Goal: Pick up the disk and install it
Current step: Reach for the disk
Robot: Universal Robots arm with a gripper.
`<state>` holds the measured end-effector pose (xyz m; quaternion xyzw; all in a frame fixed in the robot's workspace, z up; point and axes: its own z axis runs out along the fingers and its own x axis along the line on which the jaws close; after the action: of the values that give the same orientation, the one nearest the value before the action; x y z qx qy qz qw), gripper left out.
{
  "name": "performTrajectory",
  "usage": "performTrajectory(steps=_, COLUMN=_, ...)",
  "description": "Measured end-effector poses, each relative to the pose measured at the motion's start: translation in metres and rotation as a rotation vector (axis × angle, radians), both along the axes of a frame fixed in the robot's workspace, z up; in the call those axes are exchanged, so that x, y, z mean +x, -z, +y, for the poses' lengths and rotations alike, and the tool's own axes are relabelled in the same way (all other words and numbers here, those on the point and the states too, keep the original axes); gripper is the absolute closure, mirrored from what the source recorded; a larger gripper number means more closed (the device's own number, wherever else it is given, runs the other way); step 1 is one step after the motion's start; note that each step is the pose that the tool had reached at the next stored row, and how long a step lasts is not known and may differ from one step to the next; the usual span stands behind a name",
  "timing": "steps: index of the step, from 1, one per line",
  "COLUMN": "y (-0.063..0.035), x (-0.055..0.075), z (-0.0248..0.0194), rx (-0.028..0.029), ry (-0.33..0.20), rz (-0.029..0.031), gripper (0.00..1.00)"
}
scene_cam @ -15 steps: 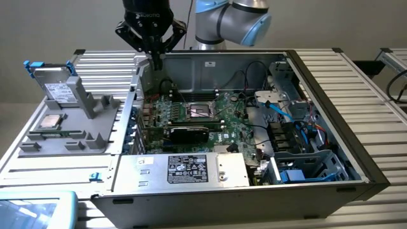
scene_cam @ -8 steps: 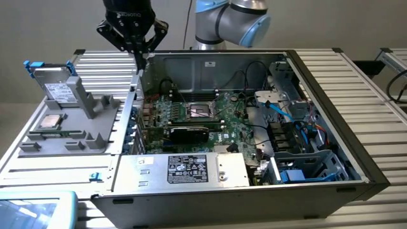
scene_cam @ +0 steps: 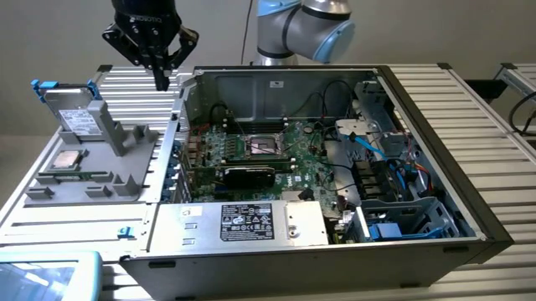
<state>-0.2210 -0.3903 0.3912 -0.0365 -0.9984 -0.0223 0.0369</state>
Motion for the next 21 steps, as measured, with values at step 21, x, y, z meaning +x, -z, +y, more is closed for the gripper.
performTrajectory(steps=21, y=0.0031, x=-0.049, z=0.0172, rx=-0.0095, ry=0.0, rz=0.0118, gripper=0.89)
